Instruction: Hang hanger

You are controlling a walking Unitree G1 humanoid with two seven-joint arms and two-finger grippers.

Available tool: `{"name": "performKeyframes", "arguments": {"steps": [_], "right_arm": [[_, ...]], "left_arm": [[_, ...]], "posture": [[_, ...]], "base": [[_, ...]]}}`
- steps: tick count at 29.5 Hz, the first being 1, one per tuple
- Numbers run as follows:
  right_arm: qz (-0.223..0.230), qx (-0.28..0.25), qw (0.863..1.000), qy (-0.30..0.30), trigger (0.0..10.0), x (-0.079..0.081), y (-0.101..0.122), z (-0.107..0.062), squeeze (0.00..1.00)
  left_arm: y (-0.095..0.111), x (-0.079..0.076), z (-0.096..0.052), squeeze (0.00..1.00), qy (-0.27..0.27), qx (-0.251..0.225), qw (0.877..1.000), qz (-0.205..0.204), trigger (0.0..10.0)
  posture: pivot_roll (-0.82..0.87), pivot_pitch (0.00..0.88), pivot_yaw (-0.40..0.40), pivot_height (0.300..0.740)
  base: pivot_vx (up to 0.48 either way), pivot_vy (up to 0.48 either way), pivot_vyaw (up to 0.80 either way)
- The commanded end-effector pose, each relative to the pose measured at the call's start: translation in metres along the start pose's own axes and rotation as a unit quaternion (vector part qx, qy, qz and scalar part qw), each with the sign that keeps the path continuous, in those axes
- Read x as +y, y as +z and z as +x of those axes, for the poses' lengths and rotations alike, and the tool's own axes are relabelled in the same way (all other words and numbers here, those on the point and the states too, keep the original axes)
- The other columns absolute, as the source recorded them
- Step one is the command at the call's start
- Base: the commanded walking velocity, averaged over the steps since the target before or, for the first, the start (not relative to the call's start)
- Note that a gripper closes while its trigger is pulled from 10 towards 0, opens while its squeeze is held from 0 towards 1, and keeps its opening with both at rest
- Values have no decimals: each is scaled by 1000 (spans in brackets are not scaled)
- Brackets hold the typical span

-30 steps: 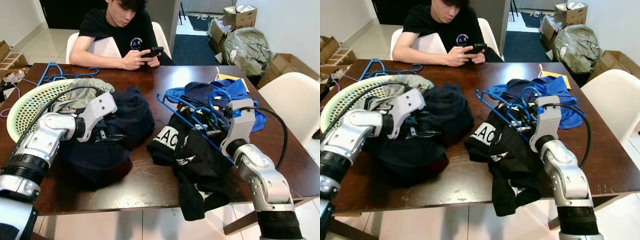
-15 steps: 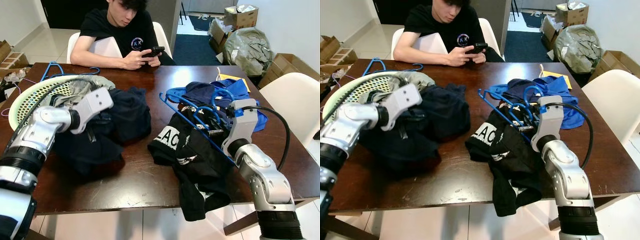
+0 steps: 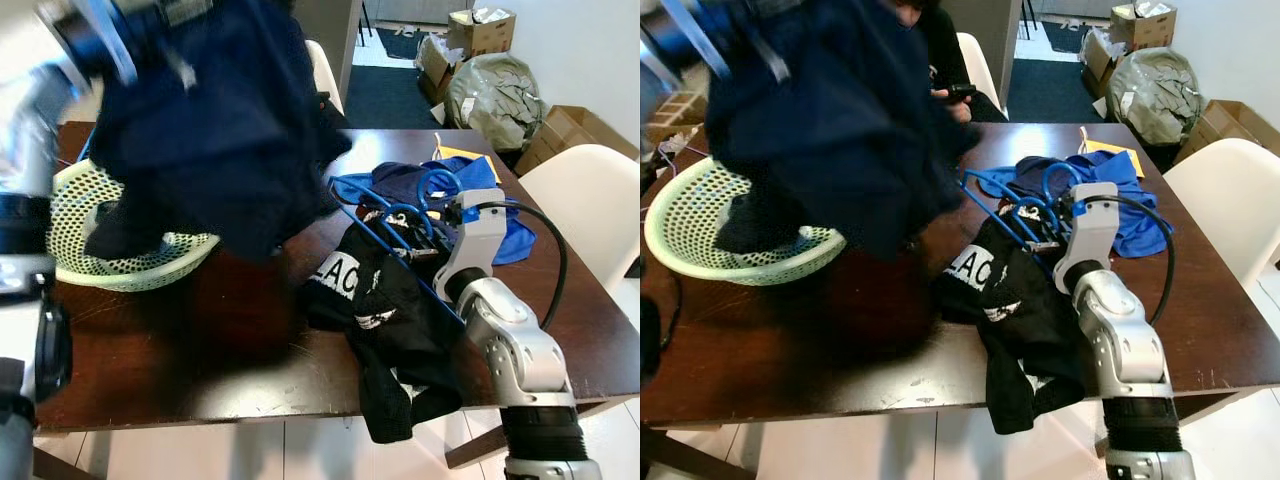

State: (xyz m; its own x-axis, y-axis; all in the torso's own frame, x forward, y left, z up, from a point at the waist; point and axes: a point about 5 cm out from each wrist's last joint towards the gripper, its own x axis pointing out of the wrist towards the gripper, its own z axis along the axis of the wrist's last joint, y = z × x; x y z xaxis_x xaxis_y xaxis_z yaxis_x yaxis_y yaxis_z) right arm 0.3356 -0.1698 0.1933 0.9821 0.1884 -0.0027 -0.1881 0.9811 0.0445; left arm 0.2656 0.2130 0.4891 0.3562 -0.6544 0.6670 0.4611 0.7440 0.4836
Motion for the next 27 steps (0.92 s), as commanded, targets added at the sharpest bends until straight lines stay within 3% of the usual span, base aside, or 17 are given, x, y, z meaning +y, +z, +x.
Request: {"name": "performKeyframes", "arguments": {"steps": [1, 2, 4, 5, 7, 8, 9, 10, 11, 13, 15, 16, 17, 18, 19, 24, 27], "right_arm": [[1, 3, 1000, 4, 10000, 1, -3, 1, 0], [2, 3, 1000, 6, 10000, 3, -3, 2, 0], [5, 5, 1000, 8, 10000, 3, -6, 3, 0], [5, 5, 1000, 8, 10000, 3, -6, 3, 0], [7, 10, 1000, 11, 10000, 4, -9, 3, 0], [7, 10, 1000, 11, 10000, 4, -9, 3, 0], [6, 13, 1000, 15, 10000, 5, -11, 4, 0], [6, 13, 1000, 15, 10000, 5, -11, 4, 0], [6, 15, 1000, 19, 10000, 6, -12, 5, 0], [6, 15, 1000, 26, 10000, 9, -13, 8, 0], [6, 13, 999, 30, 10000, 11, -11, 10, 0], [6, 13, 999, 30, 10000, 11, -11, 10, 0], [5, 12, 999, 31, 10000, 11, -10, 11, 0], [5, 11, 999, 31, 10000, 11, -10, 11, 0], [5, 11, 999, 31, 10000, 11, -9, 11, 0], [4, 9, 1000, 28, 10000, 9, -9, 11, 0], [4, 8, 1000, 22, 10000, 6, -10, 9, 0]], "left_arm": [[14, 1, -2, 0, -1, -24, 1000, -3, 0], [23, 2, -18, 0, 1, -38, 999, -26, 0], [10, 8, -84, 0, 63, 10, 995, -71, 0], [10, 8, -84, 0, 63, 10, 995, -71, 0], [-23, 0, -158, 0, 163, 108, 976, -98, 0], [-23, 0, -158, 0, 163, 108, 976, -98, 0], [-44, -10, -195, 0, 217, 169, 956, -103, 0], [-44, -10, -195, 0, 217, 169, 956, -103, 0], [-65, -19, -233, 0, 281, 244, 924, -89, 0], [-82, -30, -271, 0, 350, 317, 879, -70, 0], [-83, -22, -281, 0, 402, 318, 857, -55, 0], [-83, -22, -281, 0, 402, 318, 857, -55, 0], [-82, -16, -283, 0, 426, 313, 847, -48, 0], [-83, -11, -283, 0, 441, 319, 838, -35, 8706], [-82, -8, -282, 0, 449, 323, 833, -27, 10000], [-89, -9, -277, 0, 445, 358, 820, -32, 10000], [-102, -23, -268, 0, 418, 376, 826, -52, 10000]], "posture": [[98, 59, -69, 740], [110, 57, -69, 740], [125, 58, -73, 740], [125, 58, -73, 740], [137, 58, -82, 740], [137, 58, -82, 740], [142, 58, -88, 740], [142, 58, -88, 740], [147, 57, -92, 740], [153, 57, -103, 740], [153, 56, -107, 740], [153, 56, -107, 740], [153, 56, -107, 740], [152, 56, -108, 740], [152, 56, -108, 740], [140, 60, -95, 740], [131, 64, -91, 740]], "base": [[0, 0, 0], [0, 0, 0], [0, 0, 0], [0, 0, 0], [0, 0, 0], [0, 0, 0], [0, 0, 0], [0, 0, 0], [0, 0, 0], [0, 0, 0], [0, 0, 0], [0, 0, 0], [0, 0, 0], [0, 0, 0], [0, 0, 0], [0, 0, 0], [0, 0, 0]]}}
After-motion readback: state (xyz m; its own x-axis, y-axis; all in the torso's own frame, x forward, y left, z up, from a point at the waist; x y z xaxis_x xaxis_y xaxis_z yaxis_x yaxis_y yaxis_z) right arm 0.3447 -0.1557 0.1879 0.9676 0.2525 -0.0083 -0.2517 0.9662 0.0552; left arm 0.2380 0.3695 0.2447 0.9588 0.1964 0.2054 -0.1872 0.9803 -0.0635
